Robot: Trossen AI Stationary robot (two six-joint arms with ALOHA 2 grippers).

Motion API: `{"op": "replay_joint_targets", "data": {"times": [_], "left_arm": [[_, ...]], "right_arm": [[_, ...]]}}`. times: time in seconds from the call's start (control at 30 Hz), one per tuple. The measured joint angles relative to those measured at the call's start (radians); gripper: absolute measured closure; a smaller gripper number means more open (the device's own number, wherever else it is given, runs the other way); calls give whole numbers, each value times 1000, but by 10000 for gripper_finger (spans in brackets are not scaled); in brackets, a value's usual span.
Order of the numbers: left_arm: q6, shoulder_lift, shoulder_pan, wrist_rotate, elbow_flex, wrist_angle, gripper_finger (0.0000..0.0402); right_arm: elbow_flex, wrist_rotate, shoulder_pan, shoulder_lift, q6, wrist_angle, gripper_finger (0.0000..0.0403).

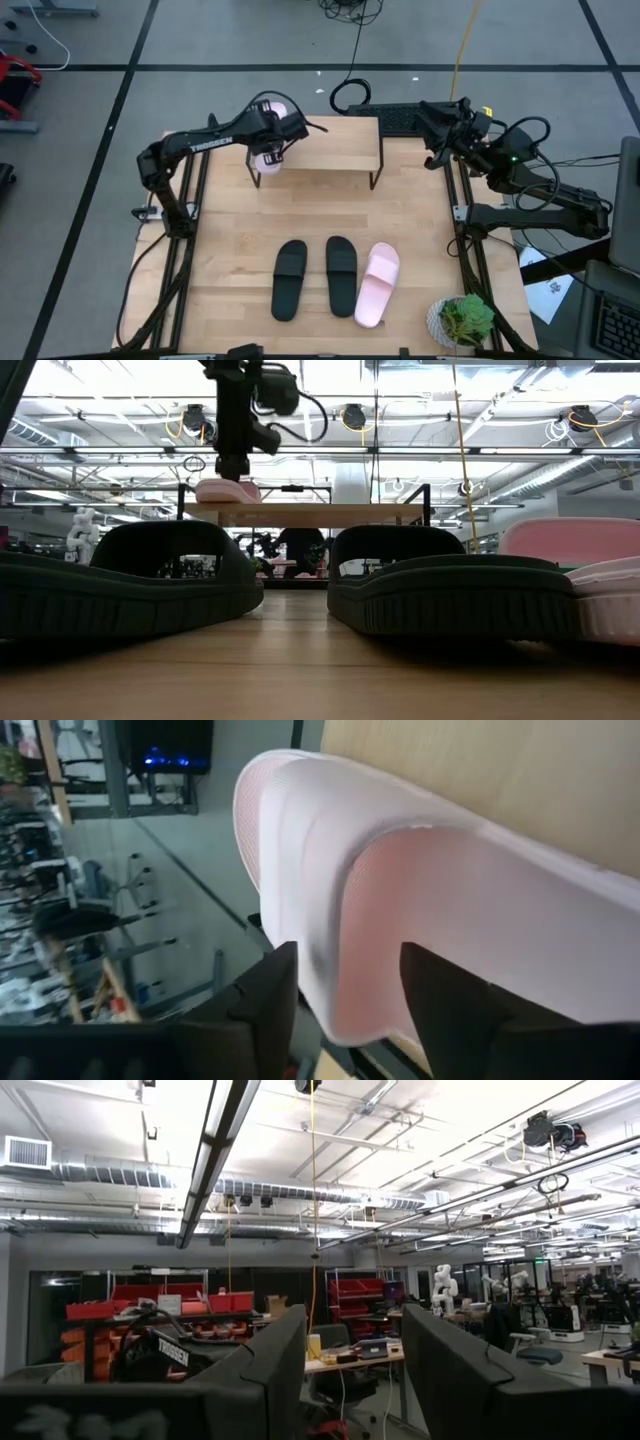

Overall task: Pick and place slides into the shelf
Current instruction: Put the left pink slide on the shelf, then put the pink slide on the shelf

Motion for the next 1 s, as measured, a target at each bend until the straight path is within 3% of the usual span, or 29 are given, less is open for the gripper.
{"op": "replay_joint_targets", "data": {"times": [0.33, 0.63, 0.8, 1.0], "left_arm": [[-8, -138, -81, 14, 1, -31, 182], [-50, -293, -361, 154, 3, -22, 182], [-253, -338, -495, 103, 3, -34, 191], [-561, -366, -582, 107, 3, -54, 206]], "right_arm": [[0, 0, 0, 0, 3, 13, 248], [0, -18, 1, -1, -3, -16, 248], [0, -293, 22, 0, 49, -164, 248], [0, -563, 72, 0, 340, -313, 248]]}}
